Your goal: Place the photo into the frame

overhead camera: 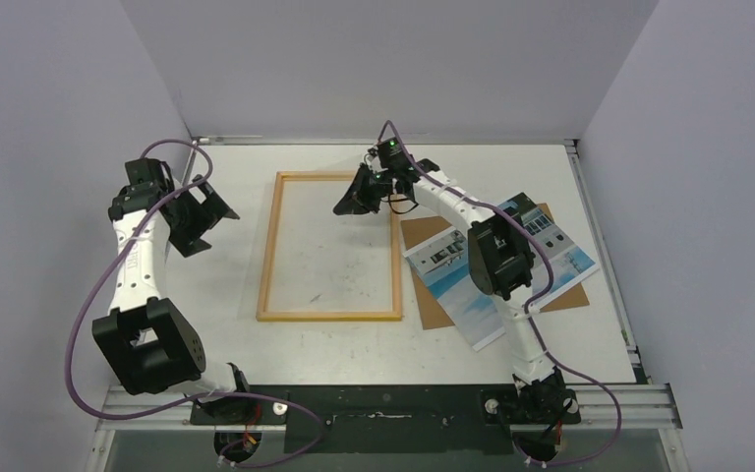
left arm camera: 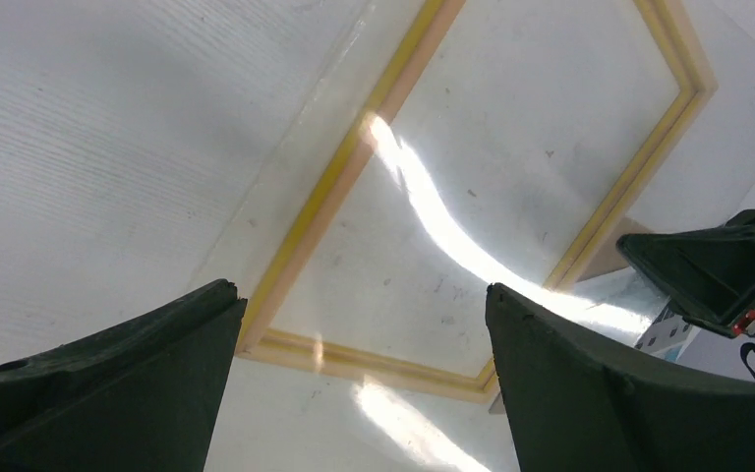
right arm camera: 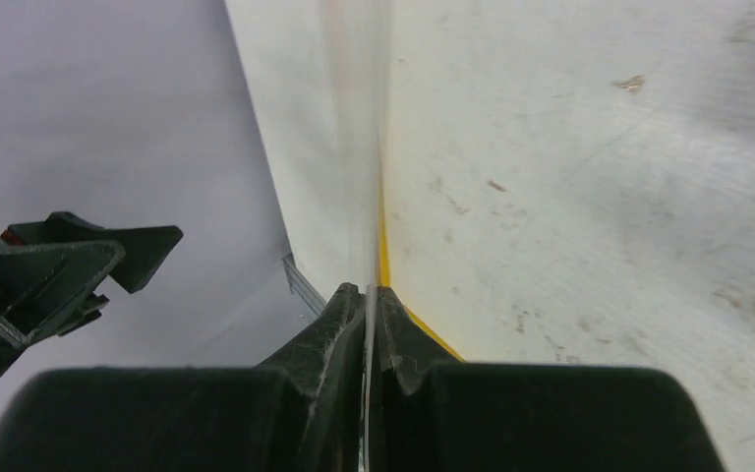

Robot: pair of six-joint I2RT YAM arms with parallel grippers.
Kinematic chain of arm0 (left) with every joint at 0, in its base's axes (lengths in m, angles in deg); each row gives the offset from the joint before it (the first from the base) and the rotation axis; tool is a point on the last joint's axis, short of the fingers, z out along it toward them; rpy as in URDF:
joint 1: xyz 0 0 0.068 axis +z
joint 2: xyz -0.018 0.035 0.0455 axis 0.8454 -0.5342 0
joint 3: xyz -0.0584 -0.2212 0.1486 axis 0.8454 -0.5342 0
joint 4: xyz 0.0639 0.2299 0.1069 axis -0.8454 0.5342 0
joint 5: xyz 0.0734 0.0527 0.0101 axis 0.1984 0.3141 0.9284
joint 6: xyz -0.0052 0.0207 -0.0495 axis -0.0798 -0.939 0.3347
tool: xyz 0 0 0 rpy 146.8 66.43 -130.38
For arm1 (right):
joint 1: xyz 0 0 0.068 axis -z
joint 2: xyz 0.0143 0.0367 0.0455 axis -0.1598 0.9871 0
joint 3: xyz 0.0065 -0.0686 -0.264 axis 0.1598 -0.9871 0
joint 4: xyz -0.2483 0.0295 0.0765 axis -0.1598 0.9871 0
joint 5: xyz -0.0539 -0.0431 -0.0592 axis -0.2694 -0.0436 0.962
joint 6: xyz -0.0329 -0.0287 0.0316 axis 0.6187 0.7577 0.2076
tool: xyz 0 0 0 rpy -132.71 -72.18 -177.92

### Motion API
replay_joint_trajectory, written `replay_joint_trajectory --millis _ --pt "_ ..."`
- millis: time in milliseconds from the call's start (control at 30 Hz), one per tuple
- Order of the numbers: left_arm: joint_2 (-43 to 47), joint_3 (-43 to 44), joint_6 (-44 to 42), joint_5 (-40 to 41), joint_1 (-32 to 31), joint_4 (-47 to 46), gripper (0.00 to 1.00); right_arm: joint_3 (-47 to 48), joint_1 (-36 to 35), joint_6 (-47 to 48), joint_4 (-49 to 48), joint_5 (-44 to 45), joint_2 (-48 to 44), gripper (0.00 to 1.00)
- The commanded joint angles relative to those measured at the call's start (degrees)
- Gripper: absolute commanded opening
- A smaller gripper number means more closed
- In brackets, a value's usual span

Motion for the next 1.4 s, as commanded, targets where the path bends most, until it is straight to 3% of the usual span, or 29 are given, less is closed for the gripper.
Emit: replay_joint_trajectory --millis 0,233,367,700,1167,1367 --pt "-1.29 -2.36 -1.00 -2.53 0.48 -0.96 0.93 0.49 3.47 5.58 2.89 -2.63 0.00 0.00" --pt "-5.10 -2.74 -1.81 -5.07 0.48 -2.92 0.93 0.15 6.44 13.36 6.59 -4.10 1.29 0.00" --pt "-5.40 -4.16 -1.43 -7.51 0.39 -5.31 0.93 -3.68 6.61 14.93 1.70 -6.62 0.11 0.00" --pt "-10.06 -8.85 -1.36 -12.85 0.48 -12.89 0.93 -5.83 7.29 23.58 3.44 -6.66 -0.74 0.00" --pt "-23.67 -4.52 -0.39 -16.10 -0.04 -20.71 0.77 -11.80 7.20 21.60 -9.55 -5.49 -4.46 0.00" --pt "-26.27 -4.31 2.13 -18.41 -1.01 -24.51 0.64 -13.72 7.30 19.11 -13.15 -3.87 -5.45 0.00"
